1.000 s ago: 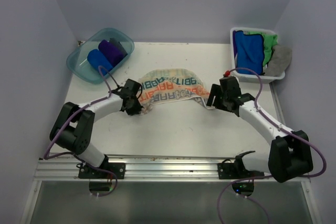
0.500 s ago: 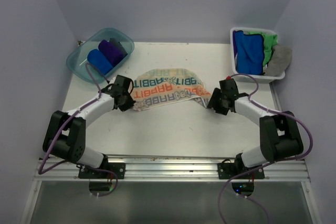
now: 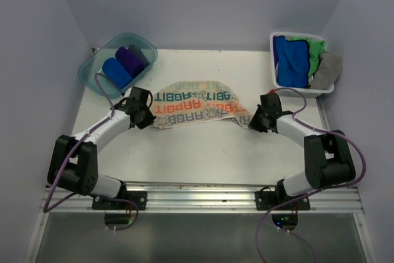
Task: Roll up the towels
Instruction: Fold the towel
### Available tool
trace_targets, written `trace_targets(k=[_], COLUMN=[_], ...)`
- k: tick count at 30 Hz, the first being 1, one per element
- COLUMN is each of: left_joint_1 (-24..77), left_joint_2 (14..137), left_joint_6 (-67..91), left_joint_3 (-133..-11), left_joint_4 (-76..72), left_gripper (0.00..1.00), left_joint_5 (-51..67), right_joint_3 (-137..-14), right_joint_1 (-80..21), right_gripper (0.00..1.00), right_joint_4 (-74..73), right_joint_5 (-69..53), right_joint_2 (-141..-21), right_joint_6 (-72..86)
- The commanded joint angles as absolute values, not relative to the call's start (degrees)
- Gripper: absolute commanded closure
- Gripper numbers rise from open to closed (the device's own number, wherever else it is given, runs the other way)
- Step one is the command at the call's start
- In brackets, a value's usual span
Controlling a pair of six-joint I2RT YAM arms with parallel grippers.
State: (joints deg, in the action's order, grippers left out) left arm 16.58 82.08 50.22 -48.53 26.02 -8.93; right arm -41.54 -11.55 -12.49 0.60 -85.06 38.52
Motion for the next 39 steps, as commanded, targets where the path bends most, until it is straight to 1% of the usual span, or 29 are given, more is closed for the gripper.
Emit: trace_targets(k=[1, 5, 8, 10, 18, 21, 26, 31, 35, 39], left_joint_1=[15.7, 15.1, 14.2, 13.4, 11.3, 11.3, 11.3, 11.3, 11.3, 11.3], left_joint_2=[79.7, 78.0, 76.9, 75.9, 72.2, 69.2, 63.6, 55.2, 49.5, 44.0], left_joint_6=[48.3, 46.7, 44.9, 43.9, 38.1, 37.3, 36.3, 35.2, 34.5, 35.8], left_joint_3=[-50.0, -52.2, -56.7, -60.8, -79.1, -81.7, -82.0, -80.5, -79.3, -77.6], left_joint_4=[26.5, 27.3, 29.3, 29.9, 34.3, 34.2, 34.3, 34.5, 37.1, 40.7], left_gripper=[1.00, 1.00, 1.00, 1.00, 1.00, 1.00, 1.00, 1.00, 1.00, 1.00], left_joint_5=[-9.0, -7.9, -7.1, -6.8, -7.6, -7.3, -6.7, -6.2, -6.9, -5.7], right_joint_3=[-41.9, -44.4, -48.2, -51.9, -65.8, -69.0, -71.9, -73.3, -73.8, -74.1], right_joint_1=[-11.0, -10.5, -9.8, -9.6, -8.7, -8.7, -8.7, -8.7, -8.7, -8.6], right_gripper=[1.00, 1.00, 1.00, 1.00, 1.00, 1.00, 1.00, 1.00, 1.00, 1.00], right_joint_4=[-11.2, -13.8, -16.2, -18.1, -23.2, -25.1, -29.9, -35.1, -40.6, -46.4], right_joint_5=[2.6, 4.1, 5.5, 8.1, 9.8, 9.9, 9.7, 9.1, 9.4, 6.5], right_joint_2=[-82.3, -79.0, -75.4, -73.0, -66.5, -63.2, -57.4, -48.5, -42.1, -36.7], right_joint_6=[38.7, 37.2, 35.3, 34.1, 30.6, 30.6, 29.4, 28.7, 29.0, 31.0])
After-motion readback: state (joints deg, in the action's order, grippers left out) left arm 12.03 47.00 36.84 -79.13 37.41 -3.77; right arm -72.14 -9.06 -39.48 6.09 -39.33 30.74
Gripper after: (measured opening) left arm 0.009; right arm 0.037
